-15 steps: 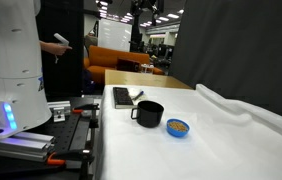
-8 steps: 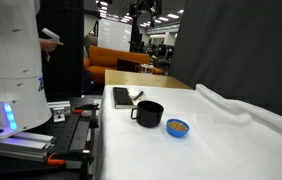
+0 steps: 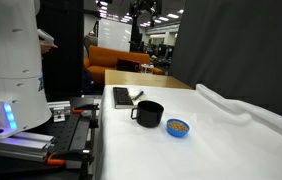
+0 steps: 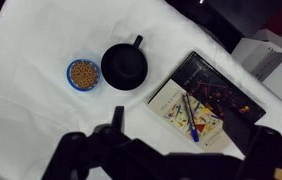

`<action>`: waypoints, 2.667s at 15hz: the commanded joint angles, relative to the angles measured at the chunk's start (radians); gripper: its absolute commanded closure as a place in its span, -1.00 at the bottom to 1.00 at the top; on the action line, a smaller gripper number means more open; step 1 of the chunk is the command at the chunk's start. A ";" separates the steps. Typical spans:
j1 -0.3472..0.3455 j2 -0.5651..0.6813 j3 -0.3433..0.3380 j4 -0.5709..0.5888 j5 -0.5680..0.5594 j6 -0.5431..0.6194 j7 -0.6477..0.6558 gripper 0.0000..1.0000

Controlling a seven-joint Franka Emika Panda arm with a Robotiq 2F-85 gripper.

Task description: Put the pen into the black cup.

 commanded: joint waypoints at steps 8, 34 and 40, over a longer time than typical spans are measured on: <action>0.018 0.172 0.043 0.147 -0.012 0.031 0.026 -1.00; 0.042 0.363 0.119 0.323 -0.064 0.023 0.062 -1.00; 0.061 0.483 0.147 0.453 -0.142 0.005 0.093 -1.00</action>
